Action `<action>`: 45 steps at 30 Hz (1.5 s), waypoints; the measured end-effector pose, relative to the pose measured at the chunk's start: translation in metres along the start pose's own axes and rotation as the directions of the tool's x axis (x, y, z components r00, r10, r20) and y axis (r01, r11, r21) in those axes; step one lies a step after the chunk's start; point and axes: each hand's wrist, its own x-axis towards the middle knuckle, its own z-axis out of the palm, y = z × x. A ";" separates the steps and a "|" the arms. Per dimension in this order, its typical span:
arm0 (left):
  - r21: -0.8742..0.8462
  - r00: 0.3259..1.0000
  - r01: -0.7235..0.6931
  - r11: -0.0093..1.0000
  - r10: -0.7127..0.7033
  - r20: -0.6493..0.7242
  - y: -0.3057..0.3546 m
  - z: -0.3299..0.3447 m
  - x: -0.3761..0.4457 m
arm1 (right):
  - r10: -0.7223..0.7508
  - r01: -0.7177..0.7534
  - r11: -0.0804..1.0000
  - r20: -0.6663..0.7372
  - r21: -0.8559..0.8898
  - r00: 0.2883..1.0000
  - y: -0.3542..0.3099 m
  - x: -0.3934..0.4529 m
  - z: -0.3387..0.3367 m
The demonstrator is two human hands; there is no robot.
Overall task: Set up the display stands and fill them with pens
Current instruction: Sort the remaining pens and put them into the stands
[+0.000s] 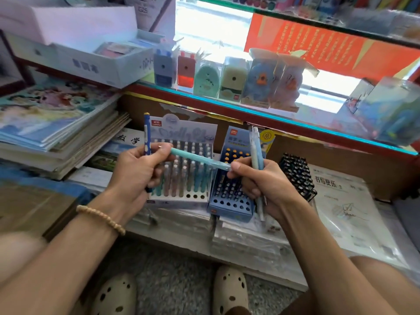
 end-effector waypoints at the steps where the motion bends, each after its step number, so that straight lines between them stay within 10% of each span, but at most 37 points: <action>1: 0.008 1.000 -0.004 1.000 0.004 -0.003 -0.001 -0.002 0.000 | -0.009 0.010 0.999 -0.014 0.052 1.000 0.001 0.002 0.004; 7: 0.177 1.000 0.022 0.984 -0.021 -0.009 -0.011 -0.021 -0.004 | -0.002 0.027 0.985 -0.139 0.173 0.990 -0.003 0.008 0.023; 19: 0.275 0.991 0.124 0.953 -0.103 -0.090 -0.011 -0.030 -0.012 | -0.295 0.195 0.929 -0.316 -0.313 0.902 0.008 0.015 0.035; 32: 0.140 0.993 -0.006 0.990 0.022 -0.114 0.004 -0.029 -0.014 | -0.449 0.160 0.683 -0.238 -0.712 0.861 0.040 0.031 0.041; 45: 0.184 0.981 -0.035 0.982 0.069 -0.180 -0.001 -0.036 -0.012 | -0.282 0.128 0.719 -0.119 -0.683 0.952 0.043 0.036 0.054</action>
